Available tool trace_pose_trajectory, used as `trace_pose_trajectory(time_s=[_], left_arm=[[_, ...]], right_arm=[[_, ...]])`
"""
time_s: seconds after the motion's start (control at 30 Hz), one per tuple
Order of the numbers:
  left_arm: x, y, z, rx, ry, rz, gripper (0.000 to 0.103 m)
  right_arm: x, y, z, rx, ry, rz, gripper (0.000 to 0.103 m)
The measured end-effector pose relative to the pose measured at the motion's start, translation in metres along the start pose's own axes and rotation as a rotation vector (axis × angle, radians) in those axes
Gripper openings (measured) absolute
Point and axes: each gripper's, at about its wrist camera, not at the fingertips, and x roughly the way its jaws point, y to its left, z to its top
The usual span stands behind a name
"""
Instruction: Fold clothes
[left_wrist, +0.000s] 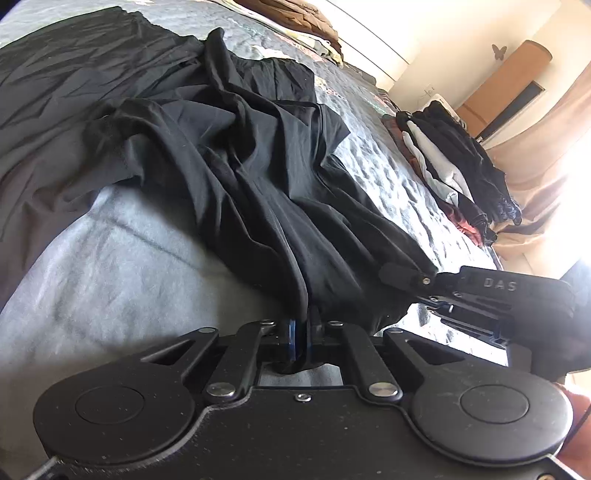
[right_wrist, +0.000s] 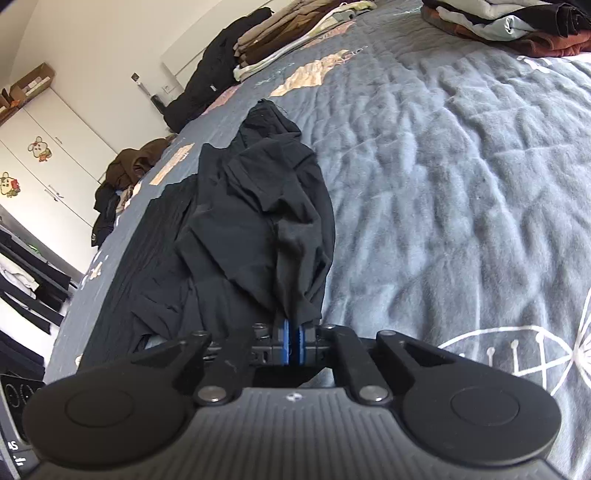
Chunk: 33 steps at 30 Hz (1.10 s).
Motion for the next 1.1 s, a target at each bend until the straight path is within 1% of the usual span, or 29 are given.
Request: trace_pose_trajectory(time_s=[0.07, 0.13, 0.2, 0.3, 0.43, 0.63, 0.83, 1.0, 1.07, 1.1], left_arm=[[-0.003, 0.003, -0.001, -0.023, 0.007, -0.017, 0.005], [-0.007, 0.007, -0.001, -0.056, 0.026, -0.052, 0.005], [-0.012, 0.008, -0.002, -0.076, 0.047, -0.09, 0.005], [-0.023, 0.003, -0.005, -0.059, 0.079, -0.113, 0.005], [-0.042, 0.0, -0.011, -0.04, 0.105, -0.125, 0.005], [-0.058, -0.003, -0.027, -0.014, 0.144, -0.133, 0.005], [-0.074, -0.004, -0.045, 0.015, 0.185, -0.137, 0.004], [-0.084, 0.001, -0.057, 0.02, 0.2, -0.126, 0.004], [-0.083, -0.001, -0.058, 0.064, 0.196, -0.105, 0.004], [-0.081, -0.005, -0.058, 0.104, 0.194, -0.088, 0.005]], right_arm=[[-0.009, 0.003, 0.001, 0.024, -0.016, 0.03, 0.004], [-0.02, 0.007, 0.001, 0.046, -0.033, 0.06, 0.004], [-0.035, 0.011, -0.004, 0.058, -0.042, 0.071, 0.004], [-0.057, 0.015, -0.015, 0.088, -0.047, 0.076, 0.004], [-0.08, 0.014, -0.033, 0.117, -0.033, 0.036, 0.004], [-0.113, 0.017, -0.066, 0.166, -0.035, 0.012, 0.003], [-0.131, 0.025, -0.092, 0.195, -0.04, 0.005, 0.003], [-0.142, 0.017, -0.105, 0.239, -0.051, -0.021, 0.003], [-0.138, 0.011, -0.108, 0.232, -0.038, -0.073, 0.003], [-0.134, 0.007, -0.108, 0.239, -0.025, -0.108, 0.006]])
